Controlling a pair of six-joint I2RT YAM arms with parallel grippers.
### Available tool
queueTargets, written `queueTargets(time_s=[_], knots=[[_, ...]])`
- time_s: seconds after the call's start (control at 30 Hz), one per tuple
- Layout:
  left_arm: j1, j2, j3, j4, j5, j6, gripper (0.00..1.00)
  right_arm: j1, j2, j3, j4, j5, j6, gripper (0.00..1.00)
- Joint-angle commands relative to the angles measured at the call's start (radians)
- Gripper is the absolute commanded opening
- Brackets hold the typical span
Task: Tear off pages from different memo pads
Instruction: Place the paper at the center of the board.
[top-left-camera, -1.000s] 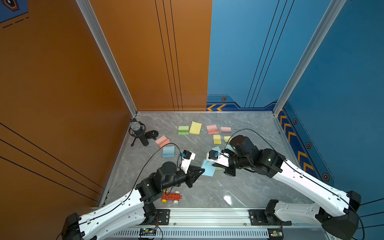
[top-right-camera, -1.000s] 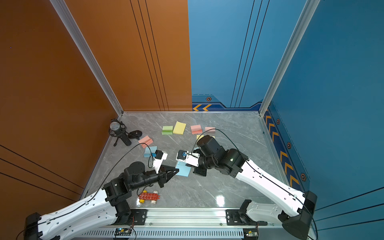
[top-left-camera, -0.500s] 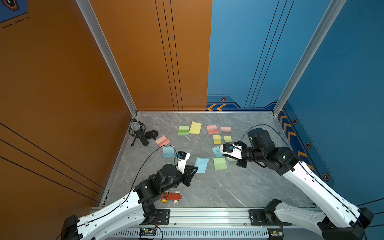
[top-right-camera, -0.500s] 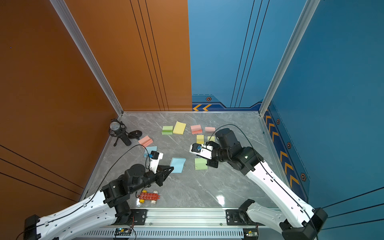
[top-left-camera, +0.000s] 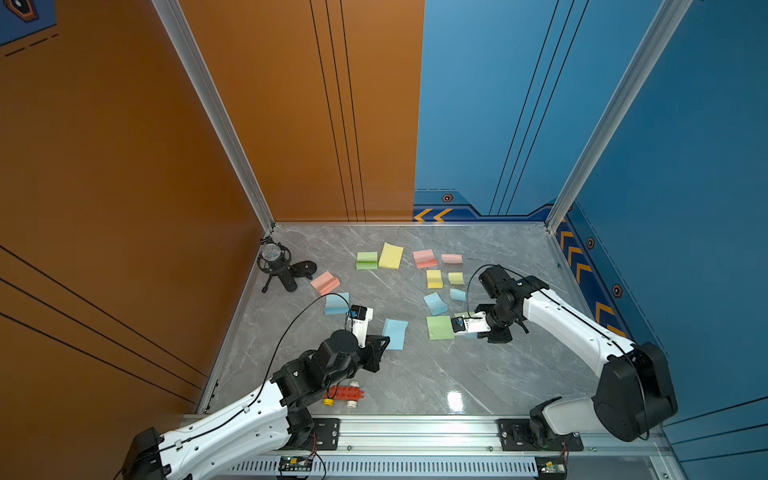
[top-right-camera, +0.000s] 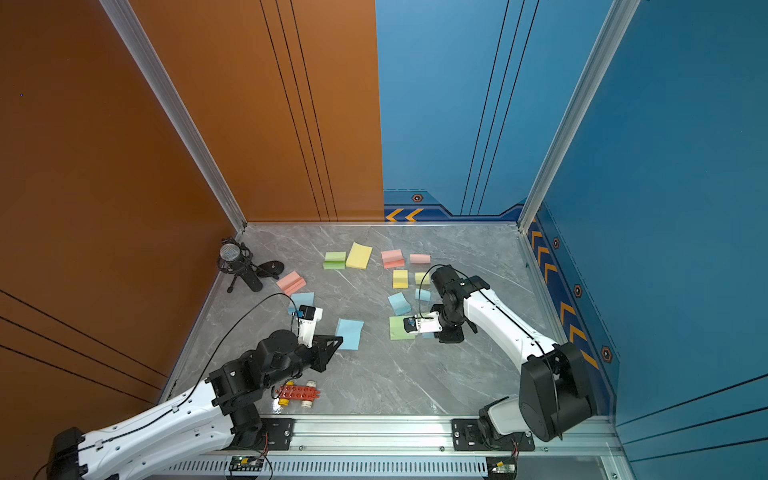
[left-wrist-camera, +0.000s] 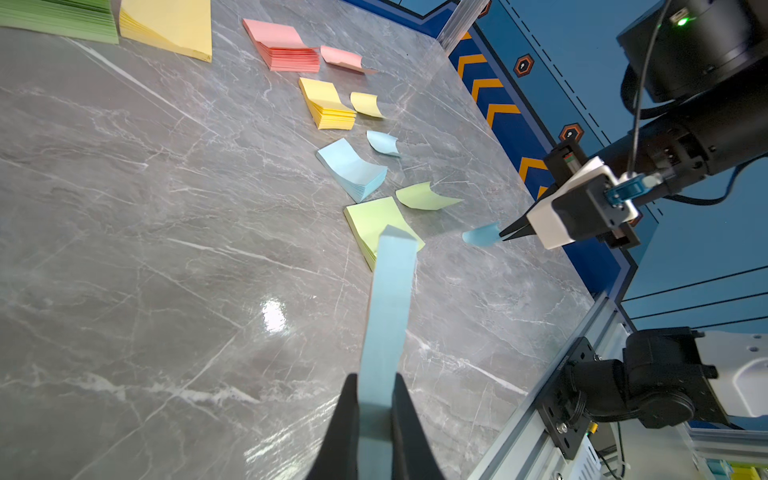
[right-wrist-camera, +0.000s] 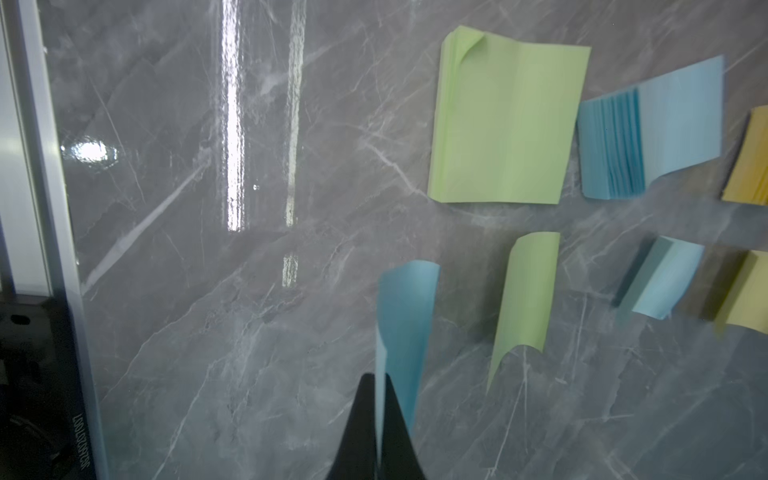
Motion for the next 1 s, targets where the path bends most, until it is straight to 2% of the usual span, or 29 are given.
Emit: queueTargets(time_s=[0.0, 0.23, 0.5, 0.63, 0.73, 0.77, 0.9, 0.97], knots=[[-0.009, -0.017, 0.001, 0.010, 0.031, -0.036, 0.00, -0.005, 0.042, 0.000, -0.045, 0.028, -0.062, 0.00], [-0.016, -0.031, -0.010, 0.011, 0.024, -0.049, 0.00, -0.009, 0.113, -0.039, 0.051, 0.050, -0.068, 0.00], [-0.049, 0.006, 0.035, 0.013, 0.039, -0.108, 0.00, -0.018, 0.188, -0.067, 0.116, -0.012, -0.079, 0.00], [-0.074, 0.049, 0.049, 0.014, 0.021, -0.132, 0.00, 0.007, 0.242, -0.101, 0.108, 0.035, -0.082, 0.13], [-0.110, 0.087, 0.067, 0.016, -0.010, -0.145, 0.00, 0.035, 0.255, -0.113, 0.080, 0.076, -0.082, 0.19], [-0.122, 0.099, 0.074, 0.016, -0.020, -0.148, 0.00, 0.042, 0.244, -0.112, 0.070, 0.074, -0.081, 0.20], [-0.171, 0.163, 0.097, 0.017, -0.065, -0.183, 0.00, 0.053, 0.151, -0.104, 0.001, 0.019, -0.049, 0.39], [-0.193, 0.199, 0.100, 0.026, -0.083, -0.212, 0.00, 0.060, 0.095, -0.117, -0.028, -0.001, -0.032, 0.44]])
